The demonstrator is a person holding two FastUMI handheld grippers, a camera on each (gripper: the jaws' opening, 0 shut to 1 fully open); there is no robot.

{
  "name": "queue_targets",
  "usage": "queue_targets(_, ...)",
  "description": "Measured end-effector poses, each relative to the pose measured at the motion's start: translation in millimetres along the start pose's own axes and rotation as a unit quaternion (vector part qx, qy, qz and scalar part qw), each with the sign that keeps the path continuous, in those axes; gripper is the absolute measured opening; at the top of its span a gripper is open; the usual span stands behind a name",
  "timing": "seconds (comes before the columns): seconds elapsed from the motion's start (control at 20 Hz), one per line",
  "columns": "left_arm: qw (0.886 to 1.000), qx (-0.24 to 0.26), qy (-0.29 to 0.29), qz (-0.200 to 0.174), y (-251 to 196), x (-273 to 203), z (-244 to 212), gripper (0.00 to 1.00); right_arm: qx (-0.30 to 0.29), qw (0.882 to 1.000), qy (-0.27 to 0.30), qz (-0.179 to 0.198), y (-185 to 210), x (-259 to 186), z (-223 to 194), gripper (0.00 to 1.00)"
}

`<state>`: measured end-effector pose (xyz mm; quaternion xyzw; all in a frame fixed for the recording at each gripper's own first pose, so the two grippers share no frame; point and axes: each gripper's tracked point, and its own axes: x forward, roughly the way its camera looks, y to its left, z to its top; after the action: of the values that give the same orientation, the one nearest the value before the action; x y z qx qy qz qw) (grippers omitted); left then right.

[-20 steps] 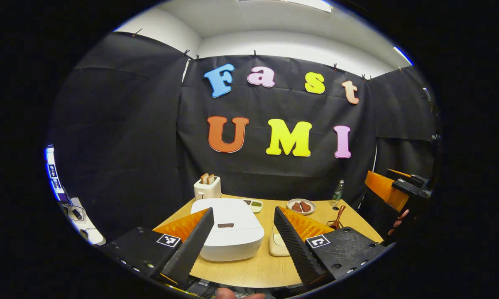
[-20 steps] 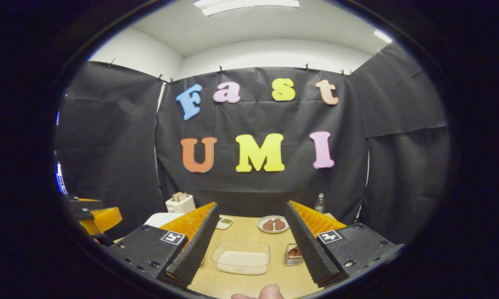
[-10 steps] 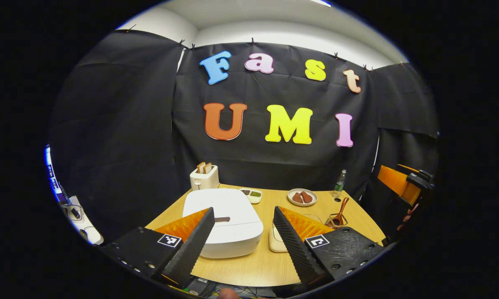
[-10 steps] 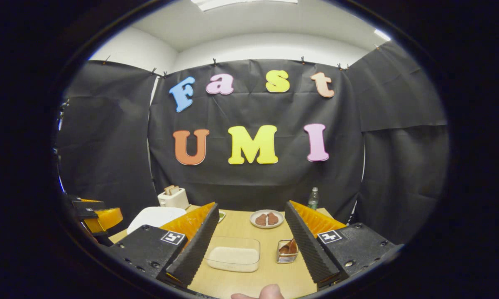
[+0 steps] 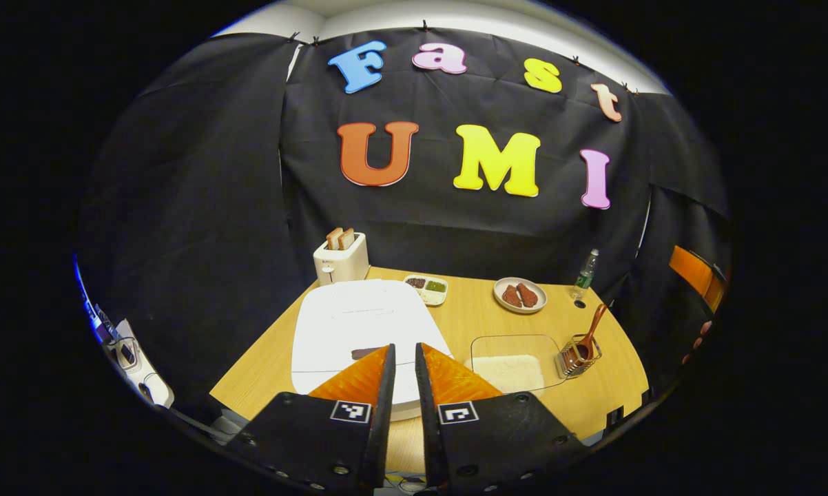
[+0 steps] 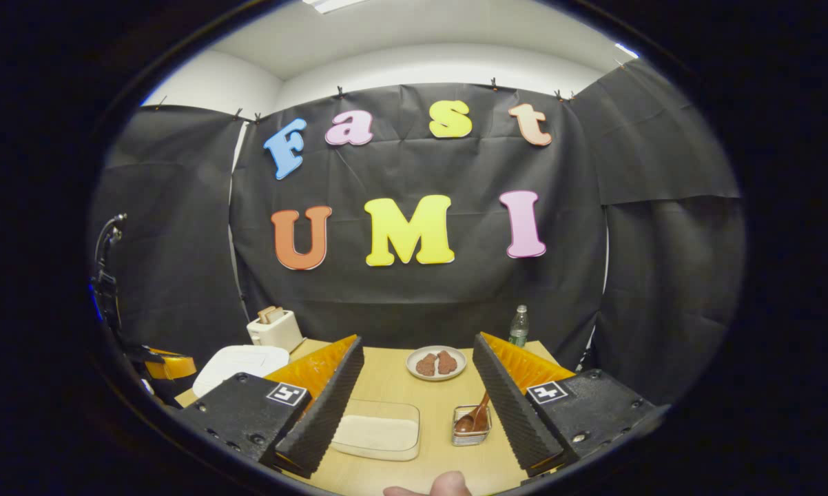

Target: Close the left gripper, press the button to open the rice cooker; take a wooden spoon from the chopstick holder with the right hand, scoop a spoonful of rice and pour it into the rice cooker, then put the wooden spoon back into the chopstick holder.

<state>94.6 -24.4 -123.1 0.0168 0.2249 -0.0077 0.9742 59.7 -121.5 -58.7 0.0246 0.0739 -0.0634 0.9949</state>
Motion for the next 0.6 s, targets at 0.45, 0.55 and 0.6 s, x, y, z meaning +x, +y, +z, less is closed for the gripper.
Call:
queue_targets(0.45,0.996,-0.042,0.073,0.008,28,72,-21,0.00,0.013,0.999,0.028,-0.034,-49,40,-19,0.98)
queue_targets(0.55,0.995,-0.049,0.084,0.015,35,84,-24,0.00,0.013,0.998,0.038,-0.040,-55,45,-26,1.00)
queue_targets(0.6,0.994,-0.056,0.093,0.016,36,90,-28,0.00,0.013,0.998,0.043,-0.041,-57,48,-29,0.98)
